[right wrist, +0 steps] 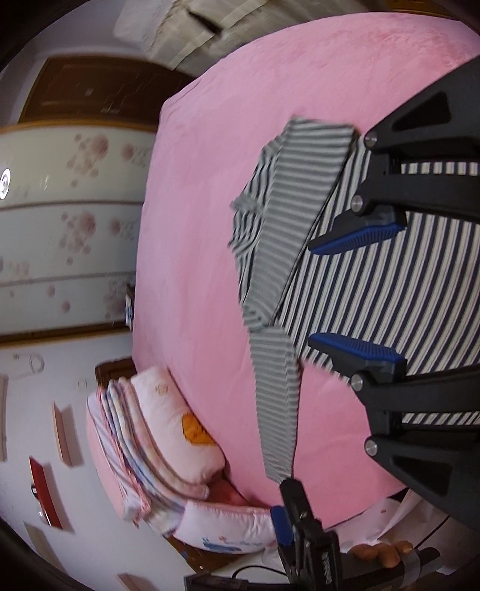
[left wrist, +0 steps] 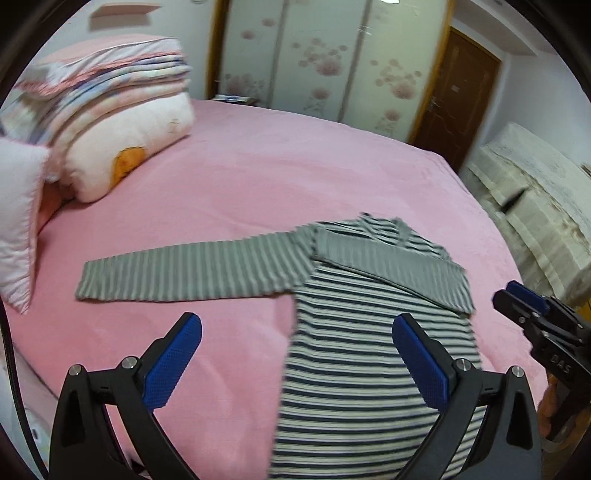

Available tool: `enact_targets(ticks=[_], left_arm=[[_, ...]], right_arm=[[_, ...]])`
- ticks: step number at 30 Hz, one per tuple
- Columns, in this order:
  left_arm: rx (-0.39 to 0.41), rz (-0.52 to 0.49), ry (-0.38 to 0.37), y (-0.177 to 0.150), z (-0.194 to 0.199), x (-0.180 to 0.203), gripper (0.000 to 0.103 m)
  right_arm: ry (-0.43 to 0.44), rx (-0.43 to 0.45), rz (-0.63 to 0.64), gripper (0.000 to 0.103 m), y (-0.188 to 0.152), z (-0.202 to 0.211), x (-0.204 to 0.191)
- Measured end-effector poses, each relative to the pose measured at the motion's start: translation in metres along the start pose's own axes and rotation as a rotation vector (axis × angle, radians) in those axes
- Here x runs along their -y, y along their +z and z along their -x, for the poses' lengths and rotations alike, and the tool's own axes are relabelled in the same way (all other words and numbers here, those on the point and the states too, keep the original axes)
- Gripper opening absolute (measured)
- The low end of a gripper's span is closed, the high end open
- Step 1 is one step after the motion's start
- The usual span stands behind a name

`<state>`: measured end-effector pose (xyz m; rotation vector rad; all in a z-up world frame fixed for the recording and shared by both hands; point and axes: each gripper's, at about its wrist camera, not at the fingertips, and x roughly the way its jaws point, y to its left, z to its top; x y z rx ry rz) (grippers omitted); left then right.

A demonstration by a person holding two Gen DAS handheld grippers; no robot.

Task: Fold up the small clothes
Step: 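Move the left tool to the other sleeve cuff and grasp it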

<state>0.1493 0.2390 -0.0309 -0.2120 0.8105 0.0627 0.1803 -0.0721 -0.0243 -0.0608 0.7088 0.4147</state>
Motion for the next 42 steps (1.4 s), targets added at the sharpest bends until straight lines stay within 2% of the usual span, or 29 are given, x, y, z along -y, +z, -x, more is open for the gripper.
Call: enact_targets(ticks=[3, 7, 11, 13, 15, 17, 20, 22, 25, 29, 33, 35, 39, 41, 42], left_arm=[[0.004, 0.04, 0.037, 0.005, 0.0, -0.035, 0.102], [0.017, 0.122, 0.131, 0.013, -0.011, -0.098, 0.102], [-0.043, 0.178, 0.171, 0.023, -0.042, -0.158, 0.102], [-0.062, 0.217, 0.179, 0.025, -0.059, -0.188, 0.099], [-0.081, 0.281, 0.194, 0.025, -0.076, -0.219, 0.098], [-0.105, 0.373, 0.173, 0.022, -0.096, -0.249, 0.098], [-0.129, 0.508, 0.155, 0.017, -0.123, -0.29, 0.092], [-0.145, 0.583, 0.17, 0.012, -0.14, -0.313, 0.086], [-0.168, 0.628, 0.189, 0.009, -0.16, -0.334, 0.08], [-0.197, 0.683, 0.212, 0.0, -0.184, -0.351, 0.077], [-0.234, 0.741, 0.208, -0.012, -0.205, -0.365, 0.064], [-0.26, 0.762, 0.213, -0.016, -0.216, -0.373, 0.061], [-0.279, 0.756, 0.232, -0.015, -0.235, -0.387, 0.056], [-0.278, 0.742, 0.267, -0.012, -0.243, -0.39, 0.044], [-0.274, 0.733, 0.283, -0.011, -0.245, -0.39, 0.029]], right_arm=[[0.027, 0.014, 0.036, 0.046, 0.013, -0.012, -0.032], [0.058, 0.003, 0.078, 0.046, 0.029, -0.041, -0.073], [0.079, -0.007, 0.11, 0.046, 0.041, -0.079, -0.11], [0.09, -0.017, 0.108, 0.046, 0.047, -0.1, -0.123], [0.107, -0.028, 0.101, 0.046, 0.051, -0.121, -0.134], [0.113, -0.047, 0.097, 0.046, 0.054, -0.145, -0.144], [0.12, -0.078, 0.095, 0.046, 0.056, -0.175, -0.156], [0.126, -0.094, 0.099, 0.046, 0.056, -0.195, -0.163], [0.121, -0.11, 0.099, 0.046, 0.056, -0.217, -0.169], [0.123, -0.136, 0.078, 0.046, 0.057, -0.244, -0.171], [0.117, -0.16, 0.068, 0.046, 0.058, -0.268, -0.177], [0.116, -0.18, 0.063, 0.046, 0.057, -0.278, -0.181], [0.13, -0.199, 0.058, 0.046, 0.05, -0.285, -0.184], [0.13, -0.204, 0.066, 0.046, 0.045, -0.286, -0.184], [0.128, -0.207, 0.07, 0.046, 0.042, -0.286, -0.184]])
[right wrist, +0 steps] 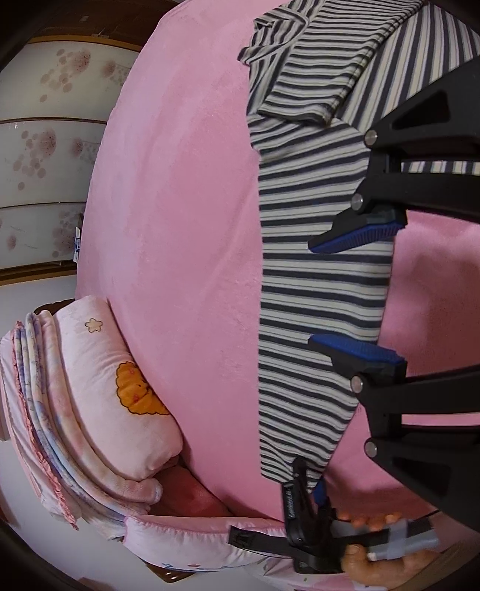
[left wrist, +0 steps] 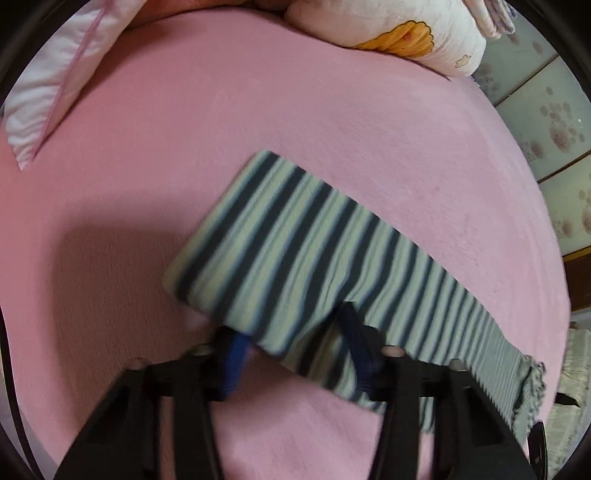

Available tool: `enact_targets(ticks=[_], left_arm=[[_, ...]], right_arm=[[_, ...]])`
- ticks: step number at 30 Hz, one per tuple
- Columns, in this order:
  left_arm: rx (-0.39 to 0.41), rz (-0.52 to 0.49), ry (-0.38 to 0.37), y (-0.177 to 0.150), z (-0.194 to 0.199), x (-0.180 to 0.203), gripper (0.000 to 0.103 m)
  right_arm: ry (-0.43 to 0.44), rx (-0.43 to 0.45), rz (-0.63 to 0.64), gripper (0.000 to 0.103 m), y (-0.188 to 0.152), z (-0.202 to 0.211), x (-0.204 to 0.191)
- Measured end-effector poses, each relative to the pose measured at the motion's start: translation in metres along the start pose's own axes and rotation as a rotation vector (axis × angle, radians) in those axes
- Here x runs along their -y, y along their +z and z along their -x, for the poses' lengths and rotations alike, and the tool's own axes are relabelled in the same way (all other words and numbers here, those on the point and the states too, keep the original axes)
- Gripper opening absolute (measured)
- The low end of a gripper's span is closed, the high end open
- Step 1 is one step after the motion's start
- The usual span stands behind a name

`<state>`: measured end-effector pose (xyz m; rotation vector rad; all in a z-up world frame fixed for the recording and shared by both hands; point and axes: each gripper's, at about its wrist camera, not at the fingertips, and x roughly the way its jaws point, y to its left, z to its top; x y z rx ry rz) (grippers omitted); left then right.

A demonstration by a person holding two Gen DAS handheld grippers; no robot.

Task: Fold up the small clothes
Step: 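Move the left tool to the other sleeve cuff and grasp it, then carry the held cuff with the left tool across the shirt front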

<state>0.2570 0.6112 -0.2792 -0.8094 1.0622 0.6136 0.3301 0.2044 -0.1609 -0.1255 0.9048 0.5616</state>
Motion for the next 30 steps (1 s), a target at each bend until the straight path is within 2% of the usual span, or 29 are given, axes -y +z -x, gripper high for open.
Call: enact_targets(ticks=[1, 3, 5, 7, 9, 12, 17, 20, 24, 30], left_arm=[[0.013, -0.011, 0.013, 0.001, -0.001, 0.003, 0.008], [0.046, -0.042, 0.035, -0.001, 0.001, 0.012, 0.005], [0.111, -0.094, 0.058, -0.007, 0.011, 0.026, 0.003], [0.175, -0.124, 0.046, -0.014, 0.026, 0.041, 0.003], [0.234, -0.144, -0.007, -0.021, 0.047, 0.061, 0.002], [0.268, -0.196, -0.092, -0.034, 0.074, 0.1, 0.002], [0.313, -0.342, -0.276, -0.07, 0.13, 0.195, 0.002], [0.313, -0.438, -0.393, -0.107, 0.155, 0.263, 0.003], [0.278, -0.596, -0.508, -0.18, 0.176, 0.343, 0.003], [0.17, -0.774, -0.577, -0.27, 0.165, 0.423, 0.003]], right_arm=[[-0.001, -0.004, 0.004, 0.046, -0.003, -0.001, 0.001], [-0.008, -0.011, 0.007, 0.046, -0.008, 0.0, 0.006], [-0.017, -0.015, 0.008, 0.046, -0.013, 0.003, 0.014], [-0.027, -0.016, 0.005, 0.046, -0.018, 0.009, 0.025], [-0.031, -0.013, -0.002, 0.046, -0.022, 0.018, 0.037], [-0.051, 0.002, -0.019, 0.046, -0.029, 0.036, 0.059], [-0.085, 0.026, -0.09, 0.046, -0.042, 0.072, 0.11], [-0.115, 0.046, -0.143, 0.046, -0.054, 0.099, 0.144], [-0.157, 0.07, -0.199, 0.046, -0.072, 0.134, 0.188], [-0.242, 0.095, -0.227, 0.046, -0.095, 0.169, 0.242]])
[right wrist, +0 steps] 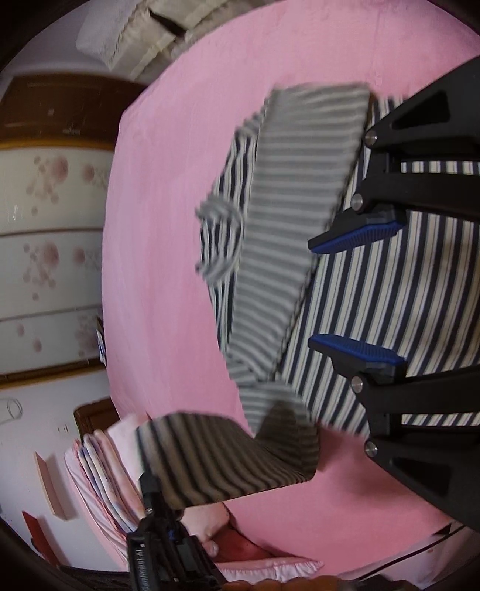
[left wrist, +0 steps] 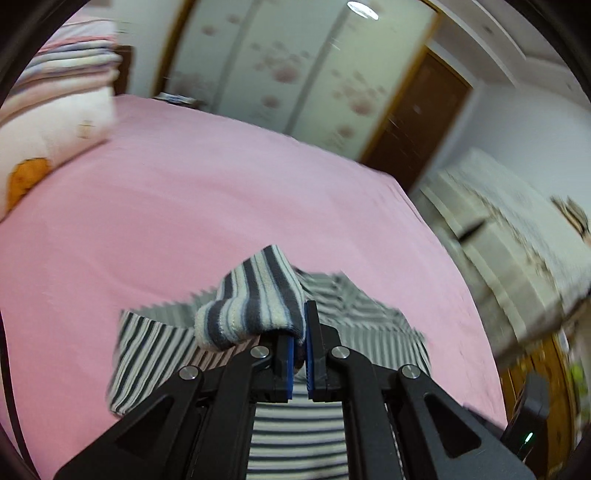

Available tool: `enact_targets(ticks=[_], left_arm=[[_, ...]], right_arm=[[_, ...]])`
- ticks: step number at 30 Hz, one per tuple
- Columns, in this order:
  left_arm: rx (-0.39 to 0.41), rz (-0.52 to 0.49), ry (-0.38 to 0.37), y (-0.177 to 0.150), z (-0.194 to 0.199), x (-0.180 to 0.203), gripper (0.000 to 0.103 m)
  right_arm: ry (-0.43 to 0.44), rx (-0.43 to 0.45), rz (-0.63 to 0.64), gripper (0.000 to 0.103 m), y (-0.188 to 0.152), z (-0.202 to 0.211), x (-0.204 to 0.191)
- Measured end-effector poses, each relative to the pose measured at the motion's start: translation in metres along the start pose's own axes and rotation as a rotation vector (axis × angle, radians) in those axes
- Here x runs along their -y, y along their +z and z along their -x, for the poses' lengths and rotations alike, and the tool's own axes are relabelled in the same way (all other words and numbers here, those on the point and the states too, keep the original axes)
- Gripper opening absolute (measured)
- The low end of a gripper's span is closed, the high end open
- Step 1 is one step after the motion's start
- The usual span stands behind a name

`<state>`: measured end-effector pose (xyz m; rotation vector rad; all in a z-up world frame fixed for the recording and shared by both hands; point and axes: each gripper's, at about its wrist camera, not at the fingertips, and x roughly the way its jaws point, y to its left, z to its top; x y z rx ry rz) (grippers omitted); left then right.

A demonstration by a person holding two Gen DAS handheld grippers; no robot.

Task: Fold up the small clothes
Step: 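Carry the held cuff with the left tool across the shirt front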

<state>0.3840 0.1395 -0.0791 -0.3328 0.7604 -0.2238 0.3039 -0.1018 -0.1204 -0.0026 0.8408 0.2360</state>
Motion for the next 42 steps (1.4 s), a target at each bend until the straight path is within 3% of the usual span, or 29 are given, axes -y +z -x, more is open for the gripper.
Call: enact_targets(ticks=[4, 8, 10, 13, 18, 25, 28, 37, 42], left_arm=[[-0.097, -0.039, -0.045, -0.038, -0.043, 0.048, 0.003], [-0.196, -0.037, -0.059, -0.082, -0.081, 0.057, 0.004], [-0.259, -0.041, -0.053, -0.103, -0.102, 0.059, 0.019], [-0.322, -0.021, -0.054, -0.128, -0.122, 0.06, 0.032], [-0.322, 0.031, -0.117, -0.136, -0.11, 0.049, 0.046], [-0.207, 0.12, -0.202, -0.125, -0.05, 0.014, 0.059], [-0.156, 0.143, -0.176, -0.133, -0.026, -0.005, 0.059], [-0.115, 0.175, 0.167, -0.184, 0.008, -0.082, 0.059], [-0.142, 0.235, 0.216, -0.215, 0.018, -0.115, 0.059]], right_arm=[[-0.033, 0.003, -0.049, 0.046, -0.007, 0.006, 0.045], [-0.044, -0.025, -0.088, 0.046, -0.018, 0.001, 0.075], [-0.047, -0.043, -0.102, 0.046, -0.025, -0.004, 0.086], [-0.049, -0.069, -0.118, 0.046, -0.035, -0.011, 0.099], [-0.04, -0.093, -0.131, 0.046, -0.047, -0.02, 0.11], [0.003, -0.091, -0.11, 0.046, -0.044, -0.026, 0.095], [0.02, -0.083, -0.078, 0.046, -0.037, -0.026, 0.079], [0.055, -0.105, 0.063, 0.046, -0.024, -0.031, 0.017], [0.08, -0.189, 0.036, 0.046, -0.02, -0.06, -0.005]])
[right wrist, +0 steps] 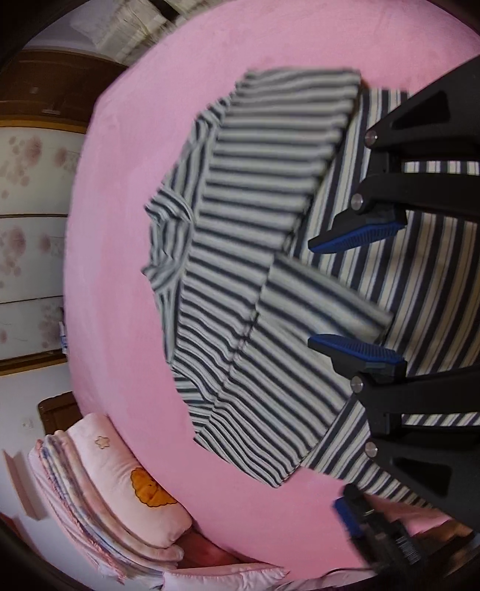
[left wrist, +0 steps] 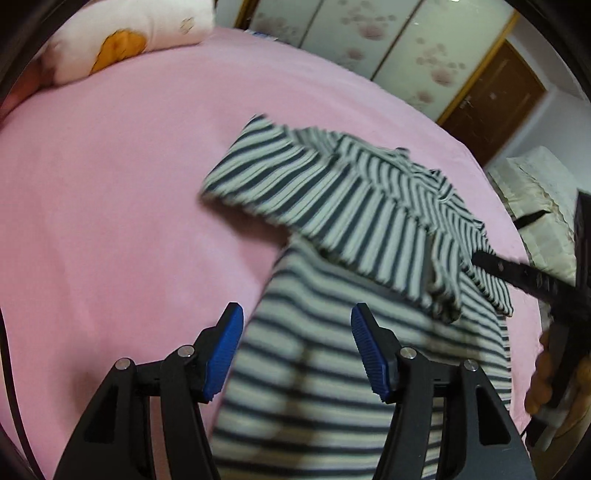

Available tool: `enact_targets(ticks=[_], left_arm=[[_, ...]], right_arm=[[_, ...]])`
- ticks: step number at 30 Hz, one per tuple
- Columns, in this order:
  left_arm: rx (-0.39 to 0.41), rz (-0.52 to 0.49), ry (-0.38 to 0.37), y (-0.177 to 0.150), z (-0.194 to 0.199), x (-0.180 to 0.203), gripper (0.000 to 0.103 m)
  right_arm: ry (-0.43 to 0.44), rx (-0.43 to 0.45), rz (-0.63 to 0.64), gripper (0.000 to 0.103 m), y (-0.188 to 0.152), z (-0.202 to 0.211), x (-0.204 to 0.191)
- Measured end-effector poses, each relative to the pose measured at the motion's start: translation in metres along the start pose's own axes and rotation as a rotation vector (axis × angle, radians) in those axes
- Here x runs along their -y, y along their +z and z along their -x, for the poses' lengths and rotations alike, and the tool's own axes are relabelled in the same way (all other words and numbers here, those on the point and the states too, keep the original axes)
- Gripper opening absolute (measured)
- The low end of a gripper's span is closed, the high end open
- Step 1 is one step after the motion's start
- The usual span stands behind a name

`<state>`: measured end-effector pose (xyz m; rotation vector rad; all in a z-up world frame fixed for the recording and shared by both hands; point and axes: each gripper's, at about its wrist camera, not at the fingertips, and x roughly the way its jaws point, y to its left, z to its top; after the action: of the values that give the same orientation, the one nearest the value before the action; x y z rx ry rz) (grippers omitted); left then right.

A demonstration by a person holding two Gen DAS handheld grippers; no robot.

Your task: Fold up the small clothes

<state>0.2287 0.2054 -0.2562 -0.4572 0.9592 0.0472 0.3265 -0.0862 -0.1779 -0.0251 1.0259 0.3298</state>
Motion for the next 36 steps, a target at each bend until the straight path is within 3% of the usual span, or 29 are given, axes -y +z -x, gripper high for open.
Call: enact_targets(ticks=[6, 8, 12, 15, 19, 20, 21, 22, 27, 36], left_arm=[[-0.015, 0.008, -0.015, -0.017, 0.002, -0.012, 0.059], [-0.018, 0.007, -0.024, -0.021, 0.002, -0.015, 0.059], [-0.02, 0.008, -0.035, -0.023, 0.003, -0.016, 0.059], [-0.02, 0.018, -0.044, -0.022, 0.003, -0.017, 0.059], [-0.024, 0.026, -0.051, -0.024, 0.005, -0.022, 0.059], [-0.025, 0.026, -0.054, -0.024, 0.005, -0.022, 0.059], [-0.025, 0.026, -0.054, -0.024, 0.005, -0.022, 0.059], [-0.025, 0.025, -0.053, -0.024, 0.005, -0.022, 0.059], [-0.015, -0.005, -0.045, -0.021, 0.006, -0.016, 0.06], [0.019, -0.053, -0.055, 0.01, -0.014, 0.013, 0.06]], right_arm=[[-0.038, -0.059, -0.081, 0.046, 0.008, -0.039, -0.02], [-0.107, -0.064, -0.051, 0.046, 0.006, -0.05, -0.031], [-0.327, -0.092, 0.059, 0.046, -0.002, -0.07, -0.05], [-0.402, -0.1, 0.073, 0.046, -0.008, -0.075, -0.045], [-0.355, -0.111, 0.005, 0.041, -0.009, -0.072, -0.024], [-0.329, -0.112, -0.004, 0.034, -0.008, -0.071, -0.02], [-0.309, -0.118, -0.003, 0.014, -0.008, -0.071, -0.018], [-0.291, -0.125, 0.001, 0.01, -0.007, -0.07, -0.016], [-0.173, -0.05, 0.021, 0.006, 0.0, -0.037, -0.007], [-0.086, 0.266, 0.121, 0.006, 0.063, 0.062, -0.005]])
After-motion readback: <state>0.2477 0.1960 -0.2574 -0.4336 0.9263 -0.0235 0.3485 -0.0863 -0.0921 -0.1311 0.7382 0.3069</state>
